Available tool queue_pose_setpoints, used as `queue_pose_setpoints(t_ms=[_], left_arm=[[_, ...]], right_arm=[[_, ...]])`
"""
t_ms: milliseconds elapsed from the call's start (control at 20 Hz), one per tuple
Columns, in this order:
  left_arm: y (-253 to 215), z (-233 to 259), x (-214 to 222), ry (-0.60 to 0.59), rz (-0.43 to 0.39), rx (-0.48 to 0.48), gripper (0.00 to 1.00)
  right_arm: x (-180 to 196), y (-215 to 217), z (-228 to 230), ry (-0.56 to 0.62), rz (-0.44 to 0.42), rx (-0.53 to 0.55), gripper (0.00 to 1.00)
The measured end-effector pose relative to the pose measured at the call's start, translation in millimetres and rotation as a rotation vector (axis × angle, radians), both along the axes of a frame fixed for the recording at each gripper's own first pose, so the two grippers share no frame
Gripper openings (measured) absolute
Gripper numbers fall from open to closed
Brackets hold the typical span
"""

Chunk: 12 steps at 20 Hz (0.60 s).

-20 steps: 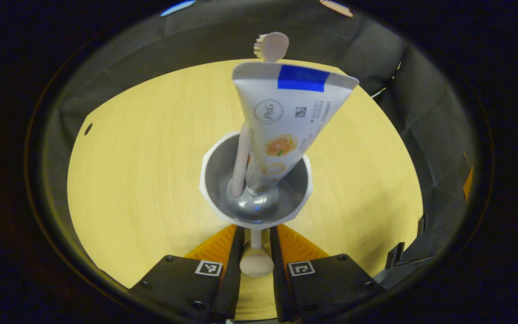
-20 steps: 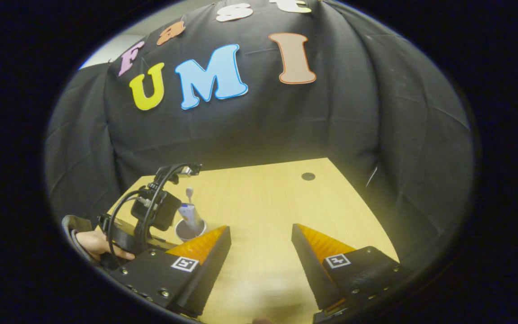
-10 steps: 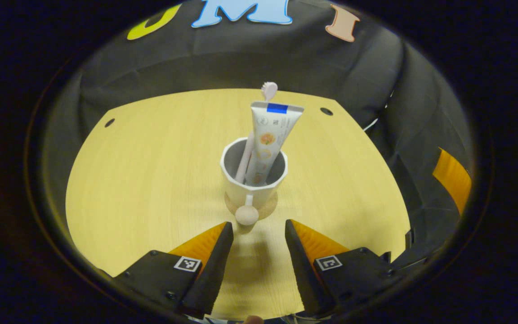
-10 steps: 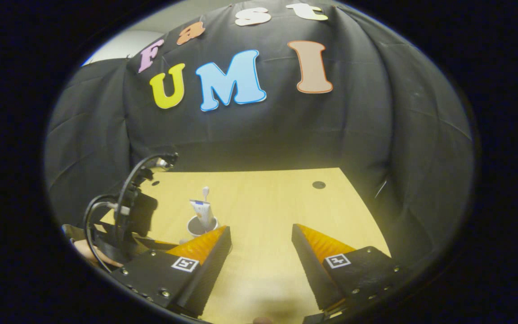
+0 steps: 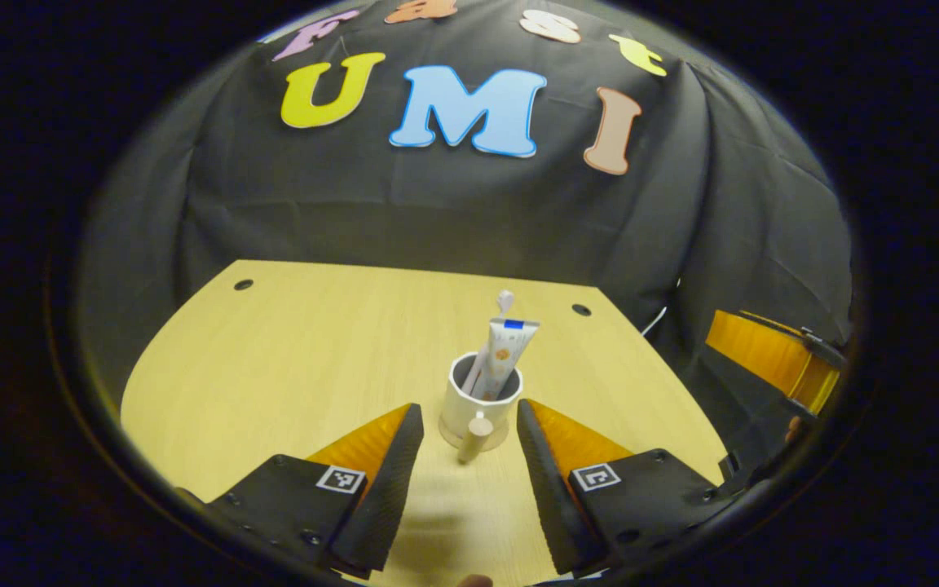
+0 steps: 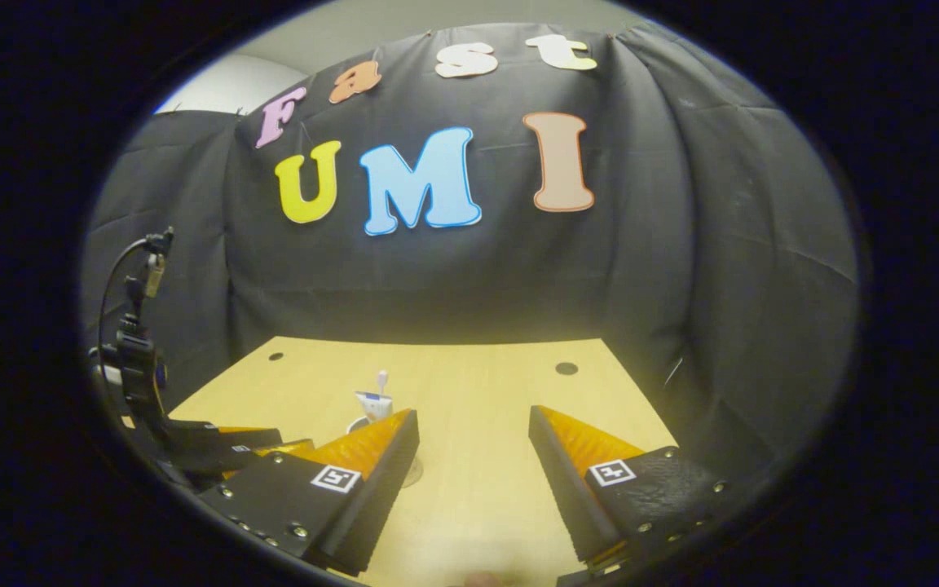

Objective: Put the toothbrush and toothpaste on the desktop into the cup, then pick up the cup and place it on the coaster on the desktop.

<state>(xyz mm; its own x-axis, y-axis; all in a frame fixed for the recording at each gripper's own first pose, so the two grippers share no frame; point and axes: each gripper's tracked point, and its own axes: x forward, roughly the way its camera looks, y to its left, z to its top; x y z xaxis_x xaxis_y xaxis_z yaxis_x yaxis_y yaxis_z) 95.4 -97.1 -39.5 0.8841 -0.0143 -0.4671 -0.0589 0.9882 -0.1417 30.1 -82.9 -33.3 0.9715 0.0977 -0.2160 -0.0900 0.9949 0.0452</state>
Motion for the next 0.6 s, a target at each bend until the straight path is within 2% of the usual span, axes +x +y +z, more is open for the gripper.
queue_pose_setpoints(t_ms=[50,100,250,400,500,550,600], left_arm=[[4.2,12.2,0.1,-0.042,0.004,0.0,0.78],[9.2,23.1,-0.6,-0.087,0.012,0.006,0.78],[30.2,58.7,-1.7,-0.213,0.024,0.035,0.77],[44.1,96.3,-2.1,-0.314,0.006,0.089,0.88],[46.3,112.2,-2.5,-0.353,-0.007,0.103,0.89],[45.0,116.1,-1.3,-0.363,-0.015,0.1,0.93],[44.2,118.8,-1.9,-0.367,-0.019,0.096,0.96]], right_arm=[[-0.5,1.4,4.7,-0.02,-0.01,-0.011,0.83],[-2.0,2.5,9.2,-0.041,-0.019,-0.02,0.87],[-5.7,9.1,19.9,-0.088,-0.046,-0.041,0.87],[-12.2,13.7,30.3,-0.12,-0.086,-0.043,0.87],[-15.5,14.6,36.7,-0.136,-0.109,-0.06,0.83],[-17.7,17.1,38.5,-0.144,-0.114,-0.072,0.82],[-19.0,19.1,41.2,-0.152,-0.115,-0.085,0.86]])
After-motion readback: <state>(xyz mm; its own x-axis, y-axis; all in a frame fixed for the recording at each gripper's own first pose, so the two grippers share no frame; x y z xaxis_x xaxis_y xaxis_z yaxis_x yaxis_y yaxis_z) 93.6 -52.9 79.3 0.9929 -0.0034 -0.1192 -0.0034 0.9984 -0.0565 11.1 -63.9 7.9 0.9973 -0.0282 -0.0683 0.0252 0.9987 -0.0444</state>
